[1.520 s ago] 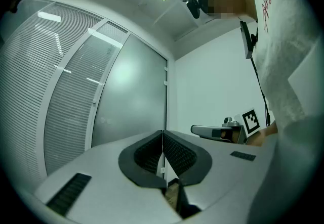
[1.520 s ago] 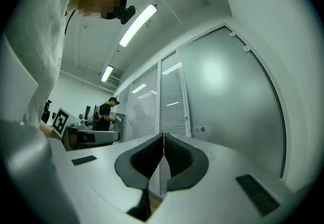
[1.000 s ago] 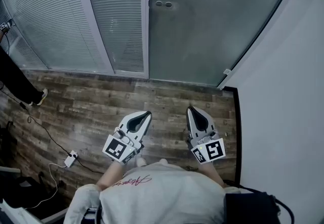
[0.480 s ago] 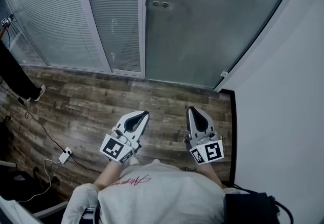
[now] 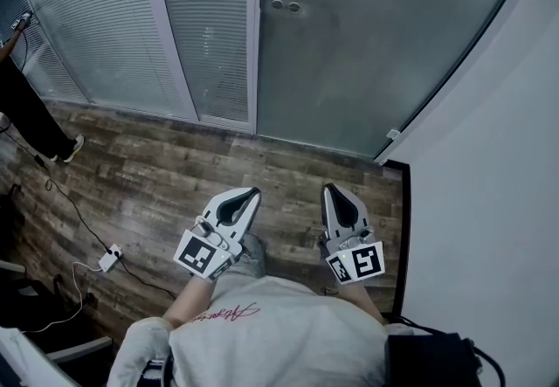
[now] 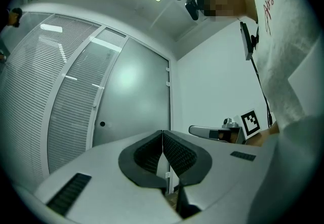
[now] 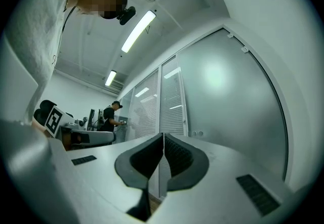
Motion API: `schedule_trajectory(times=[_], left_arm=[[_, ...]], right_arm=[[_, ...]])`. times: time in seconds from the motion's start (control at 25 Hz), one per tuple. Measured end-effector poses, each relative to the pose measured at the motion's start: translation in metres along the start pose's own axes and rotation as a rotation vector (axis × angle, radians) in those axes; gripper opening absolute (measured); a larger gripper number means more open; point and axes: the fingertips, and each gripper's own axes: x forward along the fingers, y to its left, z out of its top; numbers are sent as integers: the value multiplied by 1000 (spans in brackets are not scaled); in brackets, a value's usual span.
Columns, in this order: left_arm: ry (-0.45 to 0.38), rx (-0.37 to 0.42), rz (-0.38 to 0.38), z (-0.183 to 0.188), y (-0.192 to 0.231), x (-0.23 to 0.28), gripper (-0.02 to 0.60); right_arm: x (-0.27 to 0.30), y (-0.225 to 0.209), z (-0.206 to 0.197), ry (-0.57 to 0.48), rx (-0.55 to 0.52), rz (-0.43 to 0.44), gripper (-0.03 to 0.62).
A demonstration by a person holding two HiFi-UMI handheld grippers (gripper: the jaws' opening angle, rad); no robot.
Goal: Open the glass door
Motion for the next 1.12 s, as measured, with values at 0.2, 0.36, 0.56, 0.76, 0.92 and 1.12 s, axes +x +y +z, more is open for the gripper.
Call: schedule_trajectory(times=[0.2,0.36,0.56,0.76,0.92,1.12], left_arm=[[-2,-5,2,-3,16,14,17],[-17,-6,-9,-2,37,34,17],[-8,-15,-35,-9,75,66,17],[12,-31,-72,-18,120,98,17],[22,-36,-95,-18,168,124,17],[49,-29,-133,-20,232,160,17]], right_arm=[[17,-7,-8,4,0,1,20],[37,-20,-9,6,-13,-11,20],[77,-41,-20,18,-21,-39,20],[131,-58,-34,32,-19,-51,20],[181,-71,-42,35,-22,-71,20],[249,-92,-47,25,-29,-101,20]])
